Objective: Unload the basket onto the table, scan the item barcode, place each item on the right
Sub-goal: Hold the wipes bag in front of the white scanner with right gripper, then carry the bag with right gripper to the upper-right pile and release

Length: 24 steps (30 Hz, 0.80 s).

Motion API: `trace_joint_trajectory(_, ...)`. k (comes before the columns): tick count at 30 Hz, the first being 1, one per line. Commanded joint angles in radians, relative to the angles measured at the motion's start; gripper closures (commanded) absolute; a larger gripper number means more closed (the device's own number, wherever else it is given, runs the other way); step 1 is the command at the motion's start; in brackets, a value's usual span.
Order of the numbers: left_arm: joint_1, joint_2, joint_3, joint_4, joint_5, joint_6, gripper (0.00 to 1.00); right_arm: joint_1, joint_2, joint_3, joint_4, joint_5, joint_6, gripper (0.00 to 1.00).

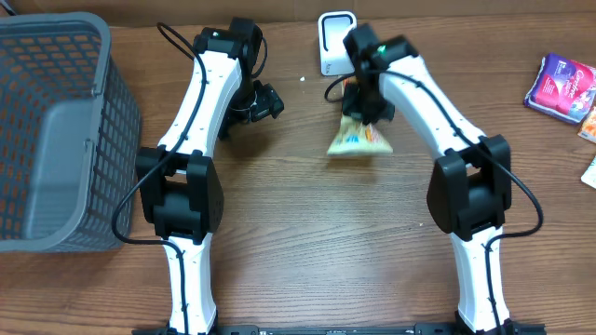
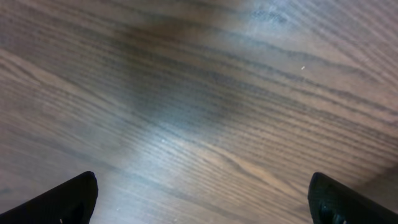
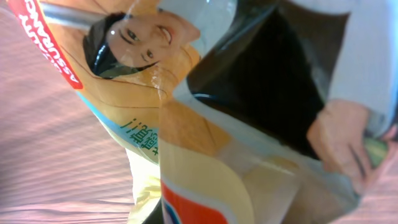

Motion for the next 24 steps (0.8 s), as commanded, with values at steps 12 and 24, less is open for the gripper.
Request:
trace_joint_trajectory(12,-0.007,-0.013,0.01,0.032,-0.02,-0.01,0.0,-0.022,-0.012,0.042,0.704,0.005,-0.153,0.95)
trace_joint_trajectory(24,-0.007,-0.013,0.01,0.032,-0.02,-0.01,0.0,-0.022,-0.012,-0.063,0.883,0.034,-0.153,0.96)
